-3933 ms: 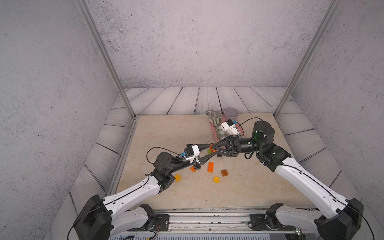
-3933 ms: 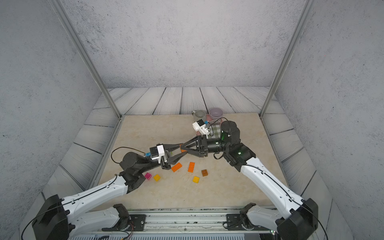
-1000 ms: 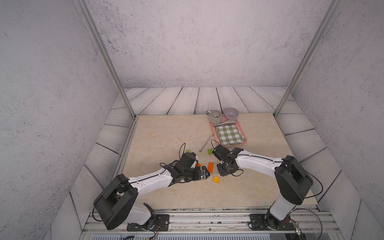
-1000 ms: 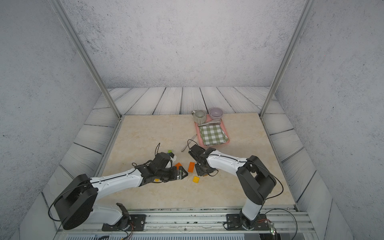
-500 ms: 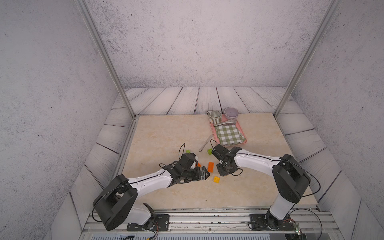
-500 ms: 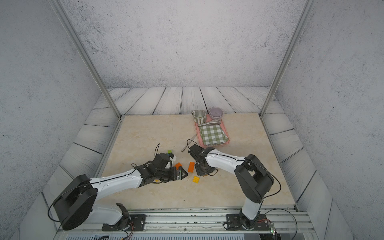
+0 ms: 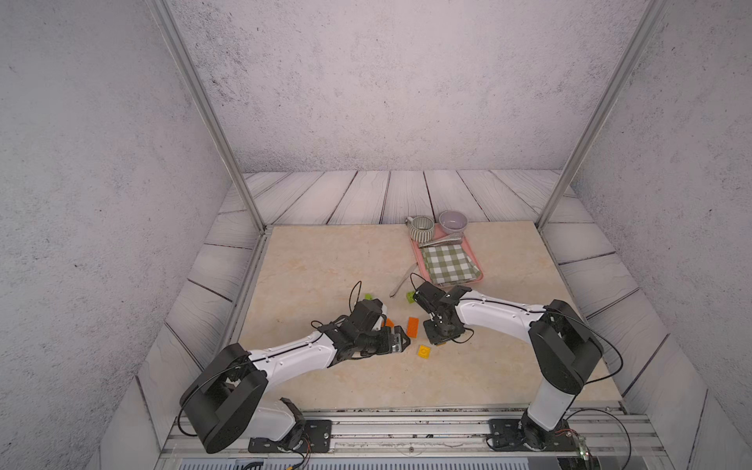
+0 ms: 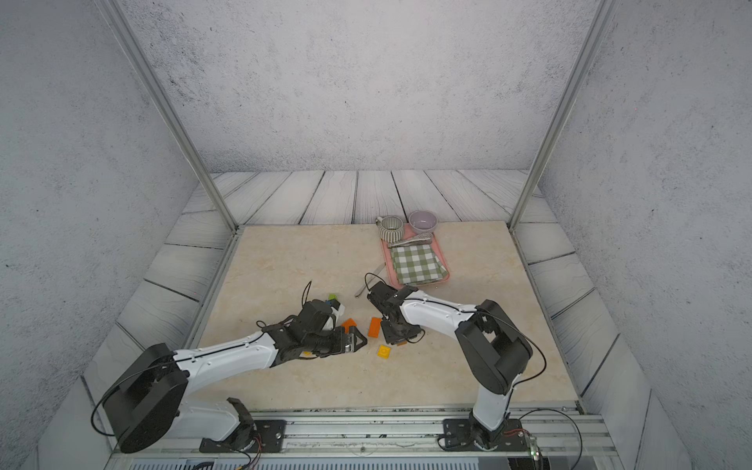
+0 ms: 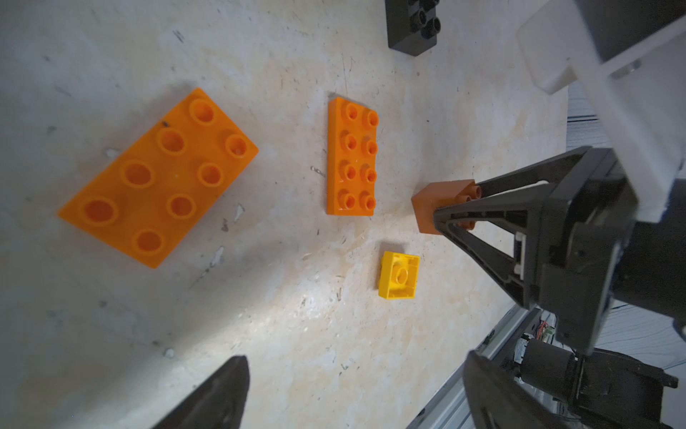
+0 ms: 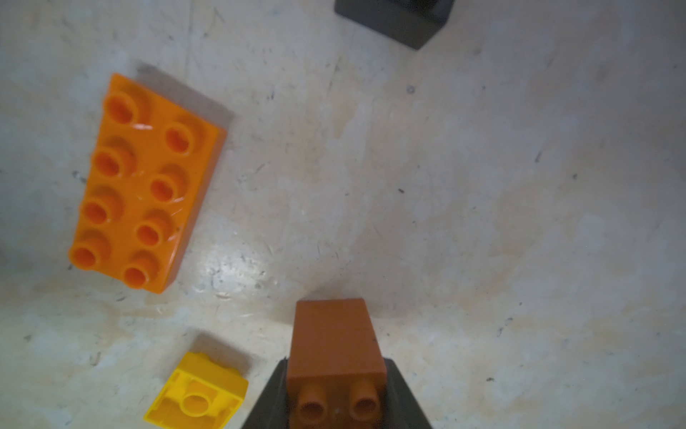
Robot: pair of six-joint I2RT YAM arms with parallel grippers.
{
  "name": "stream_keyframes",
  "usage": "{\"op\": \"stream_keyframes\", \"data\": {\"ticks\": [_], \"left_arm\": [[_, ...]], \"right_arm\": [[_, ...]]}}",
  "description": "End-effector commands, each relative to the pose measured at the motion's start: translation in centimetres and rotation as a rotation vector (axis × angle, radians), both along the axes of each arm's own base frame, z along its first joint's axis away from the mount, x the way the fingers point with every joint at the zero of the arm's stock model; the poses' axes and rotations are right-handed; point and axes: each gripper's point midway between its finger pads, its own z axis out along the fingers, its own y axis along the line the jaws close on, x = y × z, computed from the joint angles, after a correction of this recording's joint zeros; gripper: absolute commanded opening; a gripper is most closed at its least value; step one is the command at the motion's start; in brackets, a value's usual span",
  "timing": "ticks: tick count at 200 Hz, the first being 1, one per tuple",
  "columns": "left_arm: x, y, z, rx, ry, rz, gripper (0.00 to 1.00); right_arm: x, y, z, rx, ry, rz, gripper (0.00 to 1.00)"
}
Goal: Assemble the letter r with lego
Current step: Pick up the lego brick from the center of the board, then assemble the lego brick with the lego brick.
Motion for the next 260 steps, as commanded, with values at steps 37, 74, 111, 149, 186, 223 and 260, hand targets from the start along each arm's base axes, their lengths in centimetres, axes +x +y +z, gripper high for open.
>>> {"op": "stream_keyframes", "data": {"ticks": [37,74,111,149,186,223,260], "left_arm": [[0.0,0.8,0.1,0.012,-0.018,0.017,0.94],[0.4,2.0,1.0,0.046,-0.060,0.062,0.99],[1.8,7.0,2.4,0.226,-0.154,0.245,0.98],[1.3,8.2,4.7,0.243,-0.173,0.221,0.90],[1.5,8.9,5.2,0.194,-0.165,0.245,0.88],[1.5,10.2,4.7,0.201,-0.137,0.269,0.84],[1.5,12.2,3.7,0.253,-0.105,0.308,0.81]], "right_arm": [[-6.9,-1.7,-8.2,-0.108,0.220,0.009,0.05],[-6.2,-1.5,-7.1,-0.106,0.189,0.013,0.05],[-2.8,-1.6,-0.8,-0.096,-0.010,0.052,0.00],[-0.8,-0.3,5.6,0.021,-0.189,0.162,0.00],[-0.9,2.3,8.7,0.166,-0.219,0.261,0.00],[-1.2,3.4,8.9,0.203,-0.183,0.270,0.00],[-0.1,3.6,10.0,0.201,-0.228,0.249,0.00]]}}
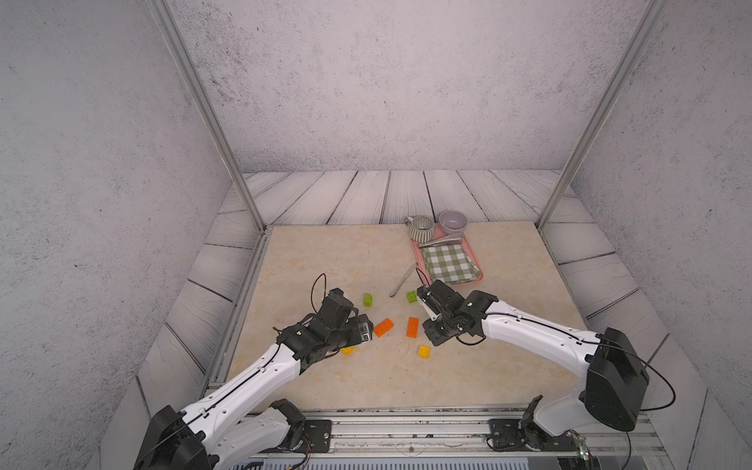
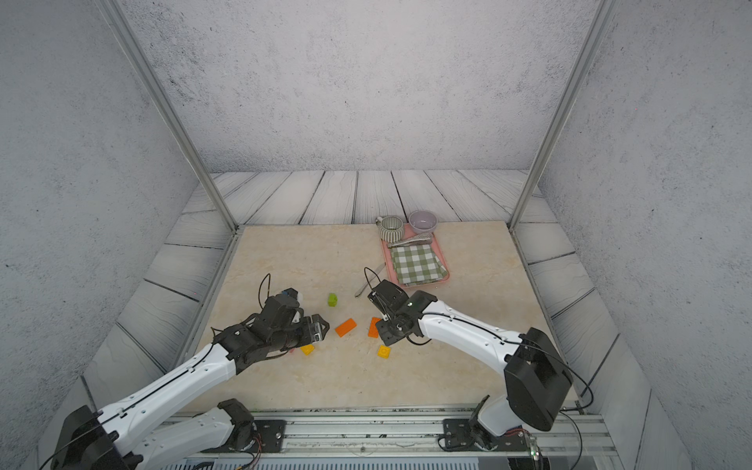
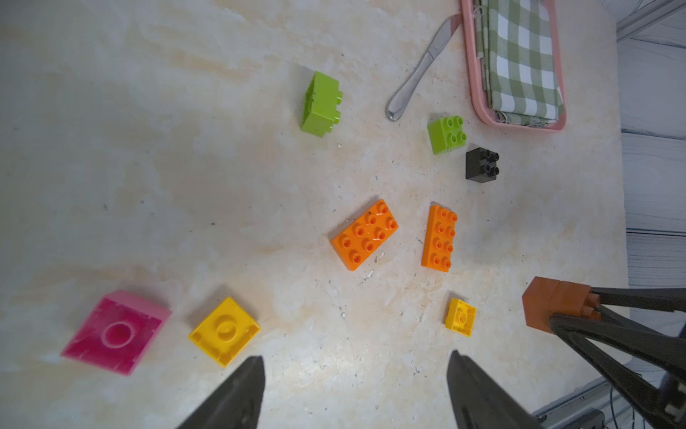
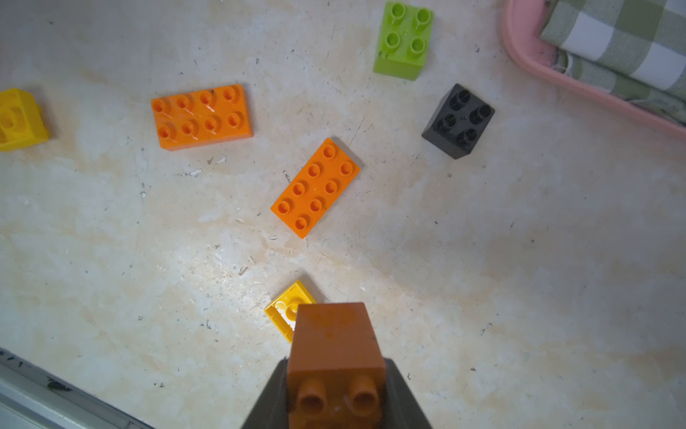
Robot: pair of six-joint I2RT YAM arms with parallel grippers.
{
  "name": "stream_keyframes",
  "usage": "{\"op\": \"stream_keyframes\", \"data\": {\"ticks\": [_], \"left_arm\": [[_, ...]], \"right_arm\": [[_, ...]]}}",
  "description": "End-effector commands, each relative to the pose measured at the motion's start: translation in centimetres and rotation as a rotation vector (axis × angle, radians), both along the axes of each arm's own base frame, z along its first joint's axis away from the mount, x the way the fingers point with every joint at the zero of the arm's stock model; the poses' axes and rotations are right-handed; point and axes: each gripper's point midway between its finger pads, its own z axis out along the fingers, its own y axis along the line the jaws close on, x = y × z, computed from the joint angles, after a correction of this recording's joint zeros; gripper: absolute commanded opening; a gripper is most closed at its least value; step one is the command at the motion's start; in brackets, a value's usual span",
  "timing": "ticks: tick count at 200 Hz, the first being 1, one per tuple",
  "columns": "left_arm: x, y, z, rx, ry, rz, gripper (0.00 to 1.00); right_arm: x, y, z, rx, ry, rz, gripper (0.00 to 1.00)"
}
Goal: Assemble the letter r with lego
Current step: Assemble the lego brick with the lego brick.
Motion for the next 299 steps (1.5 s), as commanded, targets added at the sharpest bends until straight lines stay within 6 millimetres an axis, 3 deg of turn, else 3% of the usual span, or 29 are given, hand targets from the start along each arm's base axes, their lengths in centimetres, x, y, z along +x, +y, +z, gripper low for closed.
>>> {"op": "stream_keyframes", "data": {"ticks": [1,36,73,117,159,183,215,248,299], "left_arm": [[-0.6,1.6,-1.4,0.045,0.046,0.013,0.81],[0.4,1.1,-1.9,0.022,0.054,-0.007,0.77],[1.8,-0.6,-1.7,-0.008,0.043,-0.064,0.76],[4.1,-3.4,-1.4,-0.057,0.028,-0.132,0.76],[6.5,-6.7,-1.9,-0.120,0.069,-0.201,0.75],[7.9,-8.1,-2.4,-0.148,0.073,-0.216,0.75],[9.1,-9.6,-3.0,-0.175,0.083,-0.238,0.75],[9.3,-11.7,-4.1,-0.241,0.111,-0.296,0.73],[9.3,-12.5,-5.4,-0.254,0.140,-0.316,0.71]], "right_arm": [[0.7,0.8,1.2,0.012,-0.023,0.005,0.00],[2.8,1.3,2.1,-0.042,-0.061,-0.009,0.00],[5.9,0.6,2.3,-0.083,-0.055,-0.085,0.00],[9.5,0.8,1.5,-0.107,-0.011,-0.142,0.00],[12.3,-1.5,0.1,-0.124,0.065,-0.313,0.00],[12.9,-2.2,-1.1,-0.085,0.130,-0.461,0.00],[12.9,-1.7,-2.6,-0.066,0.186,-0.577,0.00],[13.1,-1.3,-3.4,-0.035,0.196,-0.617,0.00],[13.6,-1.2,-3.9,-0.044,0.190,-0.610,0.00]]}}
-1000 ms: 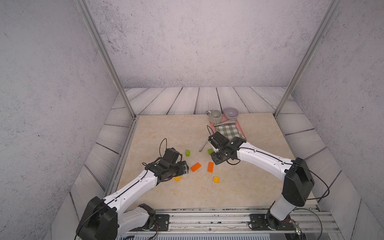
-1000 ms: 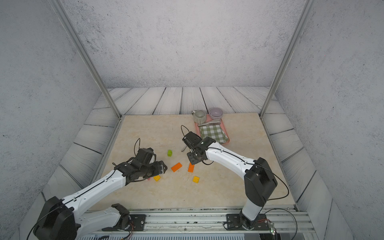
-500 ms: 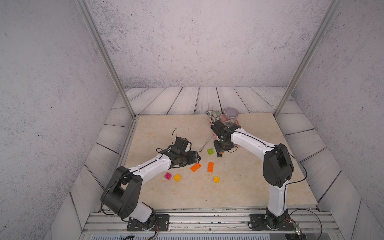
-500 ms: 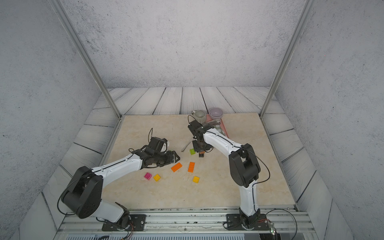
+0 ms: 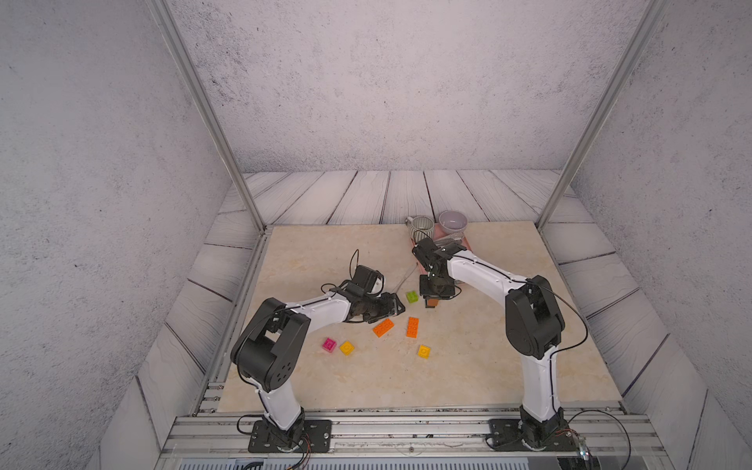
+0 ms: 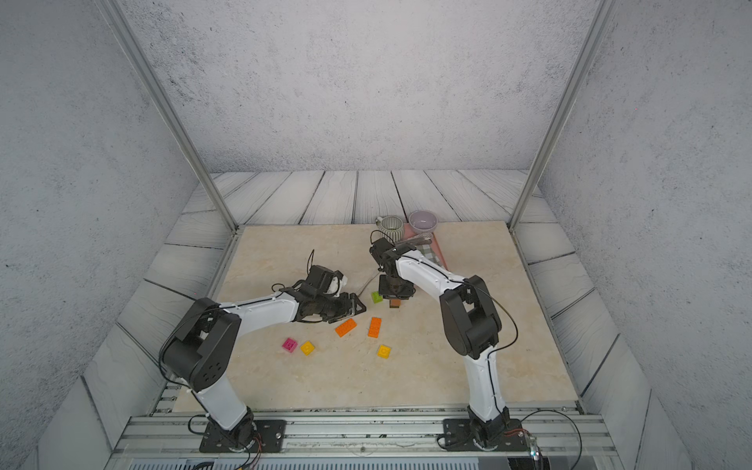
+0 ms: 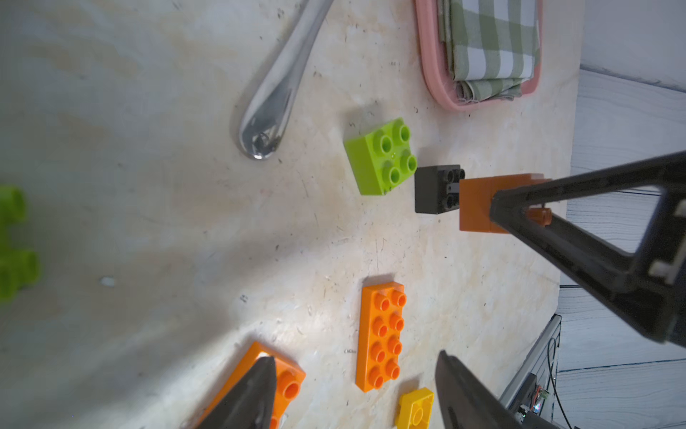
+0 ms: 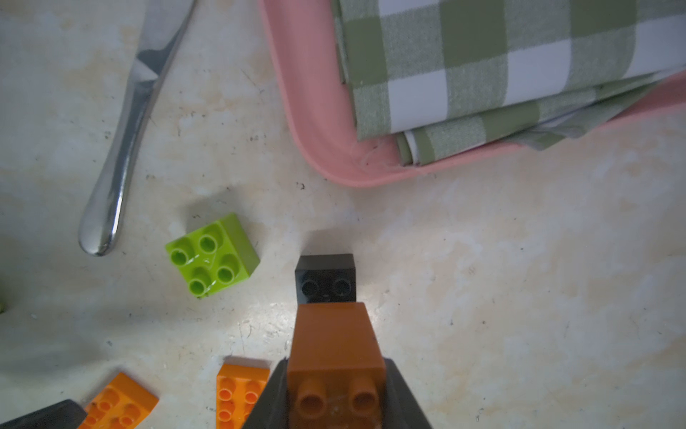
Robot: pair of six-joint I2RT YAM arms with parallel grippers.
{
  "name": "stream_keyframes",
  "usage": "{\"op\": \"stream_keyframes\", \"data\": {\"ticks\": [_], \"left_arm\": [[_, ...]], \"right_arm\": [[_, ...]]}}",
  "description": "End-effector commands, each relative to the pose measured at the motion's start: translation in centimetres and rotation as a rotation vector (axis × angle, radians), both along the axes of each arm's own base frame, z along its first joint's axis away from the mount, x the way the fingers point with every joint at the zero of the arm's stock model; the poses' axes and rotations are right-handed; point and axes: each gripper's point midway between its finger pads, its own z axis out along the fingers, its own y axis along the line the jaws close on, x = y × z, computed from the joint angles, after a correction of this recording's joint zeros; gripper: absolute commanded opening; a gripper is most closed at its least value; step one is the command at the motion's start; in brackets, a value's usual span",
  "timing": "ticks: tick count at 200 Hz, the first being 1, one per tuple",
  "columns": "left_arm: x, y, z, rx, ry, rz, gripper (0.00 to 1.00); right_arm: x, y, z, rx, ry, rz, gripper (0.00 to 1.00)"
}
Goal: Assemble the letter r with lego
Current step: Assemble the lego brick with the lego brick.
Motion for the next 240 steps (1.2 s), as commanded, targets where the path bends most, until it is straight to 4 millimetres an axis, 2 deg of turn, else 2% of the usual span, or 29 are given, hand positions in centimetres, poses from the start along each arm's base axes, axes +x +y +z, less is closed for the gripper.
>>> {"op": "stream_keyframes", "data": {"ticks": [1,90,196,240], "left_arm": [[0.6,-1.2,1.0,-0.046,-0.027,-0.028,0.71],[-0.1,-1.6,0.1,-0.048,-0.005,-0.040,0.70],[-0.2,-1.4,0.3,-0.041,-0.007,-0.035,0.70],[-0.3,-1.2,0.3,-0.037,-0.009,-0.033,0.70]], "right_arm": [[0.2,0.2,-0.3,0.002,0.007,-0.016,0.00],[0.6,-0.3,-2.0,-0.030,0.046,0.001,0.00],[-2.3,-0.7,-4.3,-0.119,0.105,0.060,0.00],[-2.9,-0.6,-4.4,-0.153,0.101,0.093,0.00]]}}
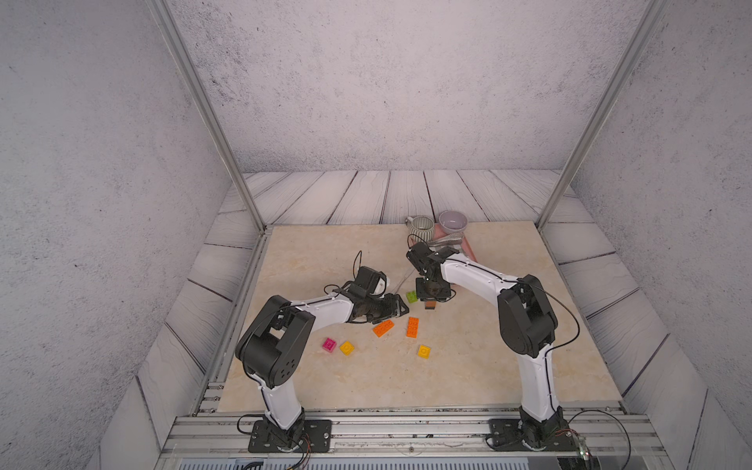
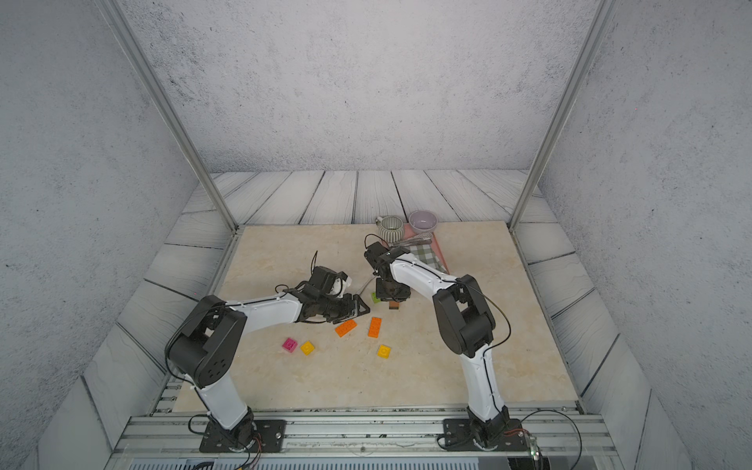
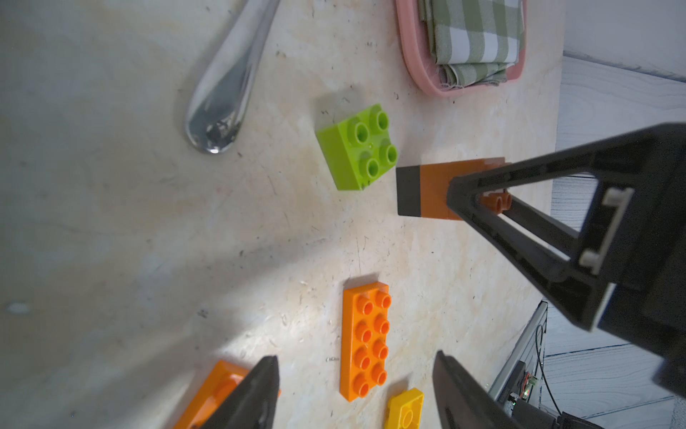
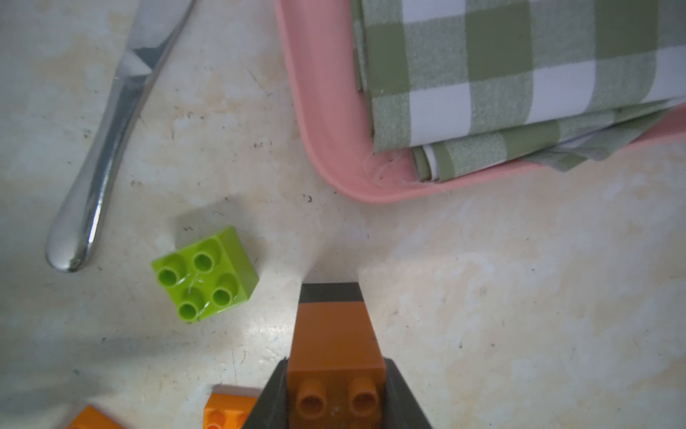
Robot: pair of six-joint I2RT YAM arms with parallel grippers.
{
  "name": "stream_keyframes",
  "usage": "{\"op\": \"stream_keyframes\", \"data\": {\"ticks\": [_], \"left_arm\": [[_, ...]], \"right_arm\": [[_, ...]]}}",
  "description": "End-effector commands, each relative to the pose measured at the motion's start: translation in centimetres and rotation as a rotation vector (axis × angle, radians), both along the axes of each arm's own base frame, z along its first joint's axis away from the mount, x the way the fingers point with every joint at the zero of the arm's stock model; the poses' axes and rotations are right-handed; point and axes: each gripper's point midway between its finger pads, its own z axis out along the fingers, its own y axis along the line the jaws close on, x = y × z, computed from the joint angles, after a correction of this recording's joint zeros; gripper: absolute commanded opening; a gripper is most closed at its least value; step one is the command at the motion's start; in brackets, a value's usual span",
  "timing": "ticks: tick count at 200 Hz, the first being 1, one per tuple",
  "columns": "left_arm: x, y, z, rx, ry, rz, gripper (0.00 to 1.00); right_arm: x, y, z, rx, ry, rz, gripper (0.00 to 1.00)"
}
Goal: Assemble the letter r with lego
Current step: Assemble the lego brick with the lego brick.
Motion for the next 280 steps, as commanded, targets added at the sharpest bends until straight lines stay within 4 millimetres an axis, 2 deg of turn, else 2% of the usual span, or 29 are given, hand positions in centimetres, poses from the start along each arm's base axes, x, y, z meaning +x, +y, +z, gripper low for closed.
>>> {"op": "stream_keyframes", "data": {"ticks": [1,24,43,93,122,135,145,176,201,215,248,270,280], "left_arm": [[-0.1,0.0,0.2,0.002,-0.009,-0.002,0.70],[-0.1,0.0,0.2,0.003,-0.009,-0.001,0.70],[-0.2,0.1,0.4,0.004,-0.015,-0.003,0.70],[-0.4,1.0,1.9,0.020,-0.061,0.006,0.70],[-0.7,1.5,2.5,0.020,-0.073,0.014,0.70],[-1.0,1.6,2.7,0.017,-0.077,0.014,0.70],[-1.1,1.9,3.2,0.019,-0.085,0.019,0.70],[-2.1,3.6,5.3,0.050,-0.133,0.040,0.70],[-3.3,4.9,6.5,0.076,-0.160,0.050,0.70],[-4.1,5.6,6.5,0.092,-0.166,0.051,0.70],[-5.6,6.8,6.2,0.133,-0.163,0.050,0.70],[-6.5,7.3,5.6,0.144,-0.148,0.046,0.70],[-6.7,7.5,5.3,0.153,-0.144,0.046,0.70]], "right_arm": [[-2.9,-1.7,-2.8,-0.100,0.119,0.025,0.00],[-3.2,-1.8,-3.2,-0.109,0.132,0.028,0.00],[-3.8,-1.6,-4.3,-0.099,0.176,0.032,0.00],[-8.4,-1.7,-10.3,-0.045,0.370,0.016,0.00],[-9.6,-2.2,-11.6,-0.051,0.404,0.010,0.00],[-9.2,-2.6,-11.0,-0.070,0.384,0.022,0.00],[-8.4,-2.8,-9.7,-0.085,0.352,0.037,0.00],[-5.2,-3.2,-3.8,-0.069,0.172,0.143,0.00],[-5.5,-2.5,-0.8,-0.001,0.107,0.296,0.00],[-6.7,-1.9,-0.5,0.054,0.113,0.357,0.00],[-8.3,-2.0,-0.8,0.079,0.123,0.394,0.07],[-9.1,-2.1,-1.2,0.060,0.136,0.414,0.19],[-9.2,-2.2,-1.3,0.048,0.136,0.417,0.32]]}}
